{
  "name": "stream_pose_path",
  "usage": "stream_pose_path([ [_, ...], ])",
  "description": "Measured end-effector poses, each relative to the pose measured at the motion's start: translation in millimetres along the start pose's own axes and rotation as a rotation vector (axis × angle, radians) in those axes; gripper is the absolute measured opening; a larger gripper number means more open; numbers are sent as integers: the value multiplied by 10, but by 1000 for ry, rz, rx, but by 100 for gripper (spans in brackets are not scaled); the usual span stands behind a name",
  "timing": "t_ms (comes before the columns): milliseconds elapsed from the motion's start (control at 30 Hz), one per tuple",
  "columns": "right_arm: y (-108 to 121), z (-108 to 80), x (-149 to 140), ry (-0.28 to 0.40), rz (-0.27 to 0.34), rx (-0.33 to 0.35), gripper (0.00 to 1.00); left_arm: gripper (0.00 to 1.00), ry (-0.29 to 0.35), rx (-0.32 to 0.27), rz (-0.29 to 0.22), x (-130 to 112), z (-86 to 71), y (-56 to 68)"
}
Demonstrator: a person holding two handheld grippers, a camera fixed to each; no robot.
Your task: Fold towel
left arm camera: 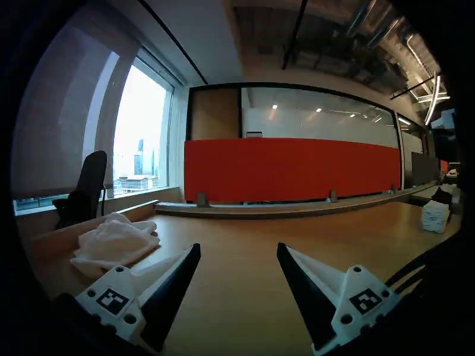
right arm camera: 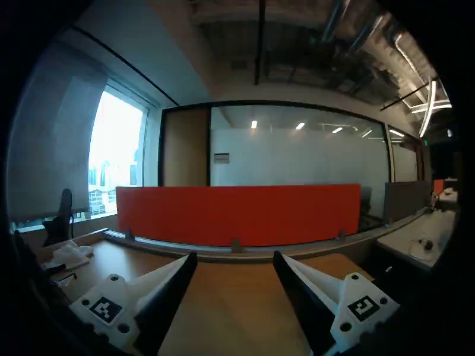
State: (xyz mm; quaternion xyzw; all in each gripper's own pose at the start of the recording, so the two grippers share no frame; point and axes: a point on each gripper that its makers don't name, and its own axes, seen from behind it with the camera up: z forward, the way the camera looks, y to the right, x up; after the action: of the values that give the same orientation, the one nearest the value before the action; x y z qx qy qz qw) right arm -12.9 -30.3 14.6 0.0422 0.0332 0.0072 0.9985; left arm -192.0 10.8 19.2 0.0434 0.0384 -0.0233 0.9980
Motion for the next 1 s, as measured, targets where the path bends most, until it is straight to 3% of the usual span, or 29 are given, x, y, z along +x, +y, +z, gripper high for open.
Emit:
stream_pose_path([
  [500, 318, 88, -709, 16, 0, -87, 99, 96, 0, 0, 0, -7, -3, -16],
  [800, 418, 31, -1211, 4, 18, -89, 99, 96, 0, 0, 0, -7, -4, -20],
  [1000, 486, 46, -1391, 6, 23, -99, 99, 96, 0, 0, 0, -9, -7, -24],
])
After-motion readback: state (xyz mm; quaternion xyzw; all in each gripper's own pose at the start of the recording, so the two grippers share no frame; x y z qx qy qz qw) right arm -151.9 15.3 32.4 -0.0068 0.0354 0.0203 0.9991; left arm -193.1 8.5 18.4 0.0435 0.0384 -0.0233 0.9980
